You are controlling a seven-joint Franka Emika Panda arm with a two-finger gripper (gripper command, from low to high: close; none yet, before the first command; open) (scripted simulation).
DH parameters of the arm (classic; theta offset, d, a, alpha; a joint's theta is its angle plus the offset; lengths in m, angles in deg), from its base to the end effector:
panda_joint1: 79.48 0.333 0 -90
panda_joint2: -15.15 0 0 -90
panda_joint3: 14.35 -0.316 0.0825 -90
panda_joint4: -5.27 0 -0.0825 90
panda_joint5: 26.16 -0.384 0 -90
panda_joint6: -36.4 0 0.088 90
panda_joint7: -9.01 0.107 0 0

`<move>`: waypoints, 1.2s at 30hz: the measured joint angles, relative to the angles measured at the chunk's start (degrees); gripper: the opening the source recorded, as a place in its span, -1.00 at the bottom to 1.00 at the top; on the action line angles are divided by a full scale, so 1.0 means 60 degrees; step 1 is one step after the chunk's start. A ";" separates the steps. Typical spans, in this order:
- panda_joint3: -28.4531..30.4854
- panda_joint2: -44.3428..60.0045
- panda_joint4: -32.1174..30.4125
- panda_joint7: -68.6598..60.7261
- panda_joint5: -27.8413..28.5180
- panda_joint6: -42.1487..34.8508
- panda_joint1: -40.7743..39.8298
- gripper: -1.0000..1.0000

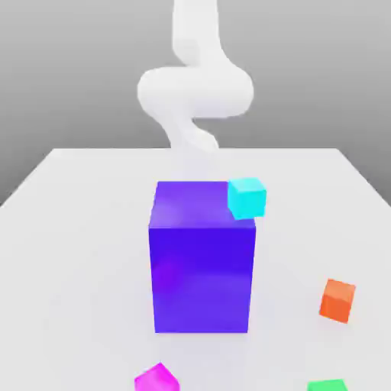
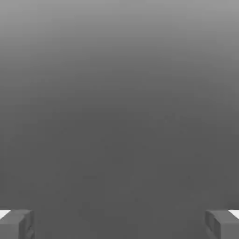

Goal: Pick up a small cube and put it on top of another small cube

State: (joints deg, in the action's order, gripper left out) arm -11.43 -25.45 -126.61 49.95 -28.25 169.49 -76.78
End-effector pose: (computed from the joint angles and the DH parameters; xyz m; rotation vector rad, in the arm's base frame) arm 0.3800 -0.0076 0.6790 -2.4956 0.9587 -0.9214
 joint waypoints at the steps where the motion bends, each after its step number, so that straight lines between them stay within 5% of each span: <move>1: 0.0214 0.0375 -0.0007 -0.0355 -0.0150 0.0096 0.0199 0.00; 11: 0.1773 0.3893 -0.0067 -0.3820 -0.1808 0.0951 0.1561 0.00; 19: 0.2129 0.6640 -0.0124 -0.6383 -0.2864 0.1663 0.1816 0.00; 34: 0.1899 1.1098 -0.0135 -0.8820 -0.2353 0.4042 0.1260 0.00; 35: 0.1703 1.1450 -0.0053 -0.8953 -0.2505 0.4284 0.1098 -1.00; 36: 0.1703 1.1450 -0.0053 -0.8953 -0.2505 0.4284 0.1098 -1.00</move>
State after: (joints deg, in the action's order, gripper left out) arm -1.22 43.25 -126.93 -3.77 -43.28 195.20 -70.19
